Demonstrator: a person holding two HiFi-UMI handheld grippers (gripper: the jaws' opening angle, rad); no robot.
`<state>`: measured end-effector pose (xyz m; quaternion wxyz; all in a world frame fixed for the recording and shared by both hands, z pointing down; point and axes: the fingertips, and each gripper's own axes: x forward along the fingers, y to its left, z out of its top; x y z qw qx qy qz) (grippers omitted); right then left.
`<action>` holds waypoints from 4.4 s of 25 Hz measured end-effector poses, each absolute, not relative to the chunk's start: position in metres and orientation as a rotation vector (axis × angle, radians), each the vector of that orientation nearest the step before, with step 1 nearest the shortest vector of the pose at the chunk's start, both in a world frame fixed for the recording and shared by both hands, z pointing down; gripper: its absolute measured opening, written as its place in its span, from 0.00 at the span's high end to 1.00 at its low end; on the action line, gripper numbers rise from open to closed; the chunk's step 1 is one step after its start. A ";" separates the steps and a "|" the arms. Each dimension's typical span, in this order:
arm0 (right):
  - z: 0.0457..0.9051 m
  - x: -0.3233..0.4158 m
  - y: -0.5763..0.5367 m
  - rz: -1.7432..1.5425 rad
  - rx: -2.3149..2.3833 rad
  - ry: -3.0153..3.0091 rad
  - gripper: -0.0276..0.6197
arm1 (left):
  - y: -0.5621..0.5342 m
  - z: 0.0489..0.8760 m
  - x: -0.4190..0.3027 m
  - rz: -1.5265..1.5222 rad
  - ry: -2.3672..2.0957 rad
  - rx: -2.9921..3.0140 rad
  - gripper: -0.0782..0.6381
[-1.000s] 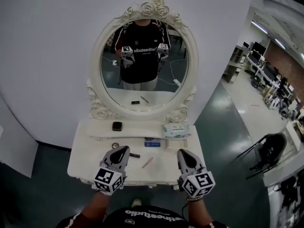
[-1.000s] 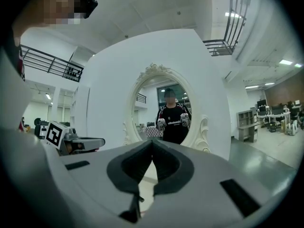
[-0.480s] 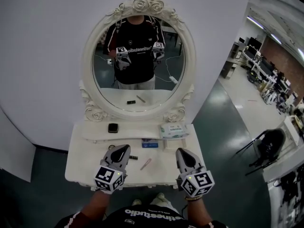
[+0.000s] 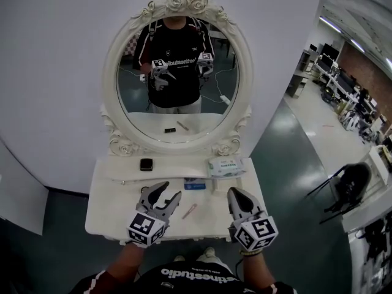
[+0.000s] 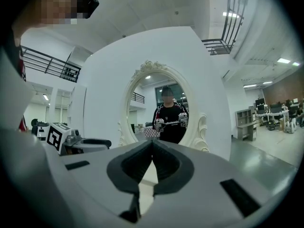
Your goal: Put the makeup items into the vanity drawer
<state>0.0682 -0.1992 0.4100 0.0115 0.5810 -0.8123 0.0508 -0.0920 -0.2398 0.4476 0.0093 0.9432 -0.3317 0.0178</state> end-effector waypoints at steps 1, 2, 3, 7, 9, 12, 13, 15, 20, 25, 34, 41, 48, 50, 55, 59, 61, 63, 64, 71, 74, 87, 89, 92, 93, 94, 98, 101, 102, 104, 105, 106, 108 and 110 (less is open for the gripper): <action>0.411 0.068 -0.200 0.162 1.809 -2.532 0.97 | -0.240 0.451 -0.090 0.071 -1.026 2.947 0.64; 0.413 0.067 -0.200 0.167 1.806 -2.531 0.97 | -0.240 0.456 -0.088 0.086 -1.015 2.945 0.64; 0.414 0.067 -0.200 0.171 1.804 -2.529 0.97 | -0.240 0.460 -0.086 0.102 -1.003 2.944 0.65; 0.418 0.068 -0.199 0.185 1.800 -2.518 0.97 | -0.240 0.479 -0.077 0.168 -0.970 2.940 0.65; 0.422 0.068 -0.200 0.197 1.803 -2.512 0.97 | -0.242 0.492 -0.075 0.209 -0.957 2.929 0.65; 0.432 0.071 -0.202 0.214 1.807 -2.499 0.97 | -0.247 0.518 -0.069 0.279 -0.938 2.908 0.65; 0.435 0.073 -0.202 0.217 1.810 -2.493 0.97 | -0.247 0.528 -0.066 0.307 -0.927 2.903 0.65; 0.440 0.076 -0.201 0.222 1.816 -2.482 0.97 | -0.247 0.549 -0.059 0.366 -0.904 2.900 0.65; 0.450 0.082 -0.197 0.244 1.828 -2.451 0.97 | -0.244 0.594 -0.042 0.495 -0.847 2.879 0.65; 0.462 0.094 -0.190 0.284 1.858 -2.403 0.97 | -0.243 0.636 -0.028 0.615 -0.800 2.849 0.65; 0.480 0.114 -0.179 0.354 1.894 -2.330 0.97 | -0.244 0.699 -0.014 0.769 -0.773 2.760 0.65; 0.491 0.116 -0.179 0.398 1.872 -2.320 0.97 | -0.241 0.752 -0.007 0.875 -0.734 2.675 0.65; 0.495 0.117 -0.185 0.402 1.834 -2.327 0.97 | -0.242 0.775 -0.002 0.958 -0.741 2.608 0.65; 0.495 0.118 -0.186 0.405 1.827 -2.326 0.97 | -0.242 0.782 -0.002 0.980 -0.742 2.580 0.65; 0.499 0.124 -0.189 0.416 1.823 -2.328 0.97 | -0.242 0.792 -0.001 1.035 -0.743 2.540 0.66; 0.500 0.126 -0.192 0.431 1.817 -2.331 0.97 | -0.242 0.794 0.000 1.056 -0.735 2.509 0.66; 0.501 0.126 -0.194 0.435 1.814 -2.335 0.97 | -0.244 0.794 -0.003 1.058 -0.746 2.493 0.69; 0.501 0.127 -0.195 0.436 1.810 -2.340 0.97 | -0.246 0.795 -0.005 1.055 -0.761 2.479 0.76; 0.501 0.127 -0.196 0.436 1.807 -2.343 0.97 | -0.247 0.795 -0.006 1.054 -0.764 2.474 0.78; 0.499 0.130 -0.200 0.440 1.793 -2.366 0.97 | -0.247 0.795 -0.007 1.091 -0.748 2.468 0.82; 0.497 0.131 -0.202 0.430 1.787 -2.377 0.97 | -0.246 0.792 -0.009 1.094 -0.756 2.474 0.82; 0.471 0.147 -0.204 0.360 1.785 -2.433 0.97 | -0.239 0.735 0.001 0.968 -0.800 2.562 0.82; 0.468 0.148 -0.201 0.353 1.781 -2.443 0.97 | -0.237 0.727 0.003 0.967 -0.803 2.570 0.82; 0.466 0.151 -0.197 0.345 1.769 -2.452 0.97 | -0.235 0.709 0.007 0.946 -0.821 2.592 0.82; 0.466 0.153 -0.196 0.342 1.765 -2.455 0.97 | -0.234 0.704 0.009 0.934 -0.828 2.599 0.82; 0.465 0.154 -0.196 0.340 1.762 -2.459 0.97 | -0.234 0.698 0.010 0.918 -0.834 2.604 0.82; 0.459 0.158 -0.195 0.328 1.757 -2.478 0.97 | -0.234 0.668 0.016 0.842 -0.850 2.646 0.82; 0.455 0.161 -0.192 0.313 1.752 -2.491 0.97 | -0.232 0.644 0.021 0.772 -0.850 2.686 0.82; 0.454 0.162 -0.191 0.310 1.751 -2.496 0.97 | -0.231 0.637 0.022 0.746 -0.853 2.696 0.82; 0.452 0.165 -0.191 0.308 1.751 -2.504 0.97 | -0.230 0.625 0.025 0.700 -0.864 2.705 0.82; 0.451 0.167 -0.191 0.307 1.753 -2.508 0.97 | -0.231 0.619 0.025 0.683 -0.870 2.707 0.82; 0.449 0.169 -0.190 0.305 1.756 -2.511 0.97 | -0.231 0.614 0.026 0.670 -0.874 2.709 0.82; 0.445 0.173 -0.189 0.299 1.760 -2.519 0.97 | -0.230 0.603 0.029 0.642 -0.883 2.719 0.82; 0.441 0.178 -0.189 0.288 1.766 -2.526 0.97 | -0.231 0.591 0.033 0.607 -0.893 2.737 0.82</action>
